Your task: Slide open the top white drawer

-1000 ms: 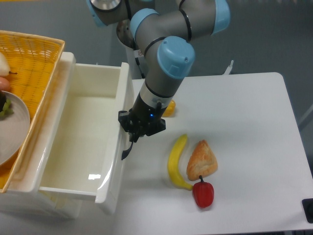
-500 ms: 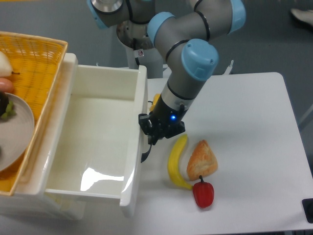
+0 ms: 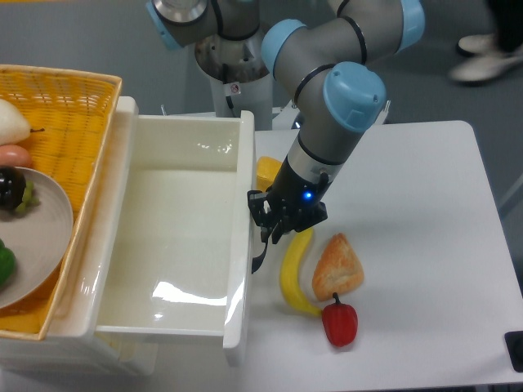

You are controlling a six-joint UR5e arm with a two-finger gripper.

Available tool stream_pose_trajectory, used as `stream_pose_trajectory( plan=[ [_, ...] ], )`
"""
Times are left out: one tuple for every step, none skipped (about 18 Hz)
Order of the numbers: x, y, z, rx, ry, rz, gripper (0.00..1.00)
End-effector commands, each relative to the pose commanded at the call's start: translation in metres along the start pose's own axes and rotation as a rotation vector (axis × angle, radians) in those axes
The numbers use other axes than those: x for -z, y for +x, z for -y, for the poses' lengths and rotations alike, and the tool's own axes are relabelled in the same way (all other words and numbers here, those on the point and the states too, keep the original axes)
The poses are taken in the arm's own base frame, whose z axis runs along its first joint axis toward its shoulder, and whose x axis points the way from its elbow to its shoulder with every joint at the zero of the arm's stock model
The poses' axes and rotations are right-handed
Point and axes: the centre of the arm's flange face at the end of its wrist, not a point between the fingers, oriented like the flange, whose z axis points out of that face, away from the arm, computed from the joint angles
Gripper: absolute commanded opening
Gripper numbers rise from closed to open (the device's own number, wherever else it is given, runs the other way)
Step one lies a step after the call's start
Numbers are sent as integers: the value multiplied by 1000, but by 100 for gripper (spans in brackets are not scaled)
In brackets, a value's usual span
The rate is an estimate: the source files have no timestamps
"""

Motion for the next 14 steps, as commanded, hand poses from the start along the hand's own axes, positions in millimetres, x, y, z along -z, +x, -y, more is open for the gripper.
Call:
stream_pose_trajectory(
  plan=[
    [0, -1, 0, -10, -1, 0, 78],
    [0, -1, 0, -15, -1, 1, 79],
    [1, -2, -1, -14, -1, 1, 79],
    [2, -4, -1, -11, 1, 2, 79],
    [2, -5, -1, -11, 1, 3, 80],
    [3, -7, -1, -14, 2, 4, 82],
    [4, -9, -2, -18, 3, 4, 83],
    [4, -11, -2, -16, 4, 5, 83],
    [6, -14, -3, -11, 6, 6, 83],
    [7, -17, -3, -8, 11, 7, 83],
    [11, -25, -4, -2, 16, 13, 85],
    [15, -34, -6, -2, 22, 17, 93],
    [20, -43, -7, -11, 32, 24, 100],
    [25, -53, -9, -12, 39, 31, 100]
  ],
)
